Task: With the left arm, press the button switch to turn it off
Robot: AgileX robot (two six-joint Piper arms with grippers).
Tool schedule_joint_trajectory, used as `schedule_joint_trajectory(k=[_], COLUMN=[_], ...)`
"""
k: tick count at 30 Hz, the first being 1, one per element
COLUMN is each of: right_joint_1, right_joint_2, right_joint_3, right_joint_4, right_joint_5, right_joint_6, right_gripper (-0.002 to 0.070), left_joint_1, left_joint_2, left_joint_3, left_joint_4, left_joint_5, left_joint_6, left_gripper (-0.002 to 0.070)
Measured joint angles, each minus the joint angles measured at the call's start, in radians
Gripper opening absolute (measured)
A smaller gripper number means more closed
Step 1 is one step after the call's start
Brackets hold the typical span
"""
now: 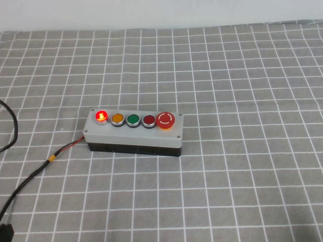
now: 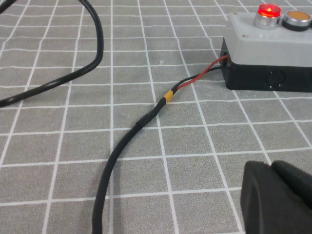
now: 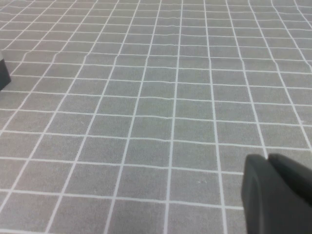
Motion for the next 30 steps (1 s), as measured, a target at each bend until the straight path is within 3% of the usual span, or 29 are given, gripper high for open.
schedule_joint_trajectory(k=[30], right_joint_1=[0.000], right_joint_2=[0.000], right_joint_3=[0.000], right_joint_4=[0.000], right_joint_5=[0.000], right_joint_6=[0.000], right_gripper=[-0.0017], left_joint_1=[0.000], left_joint_2=[0.000], left_joint_3=[0.000], left_joint_4=[0.022], left_joint_5=[0.000], left_joint_6=[-0.002], left_gripper=[-0.0003])
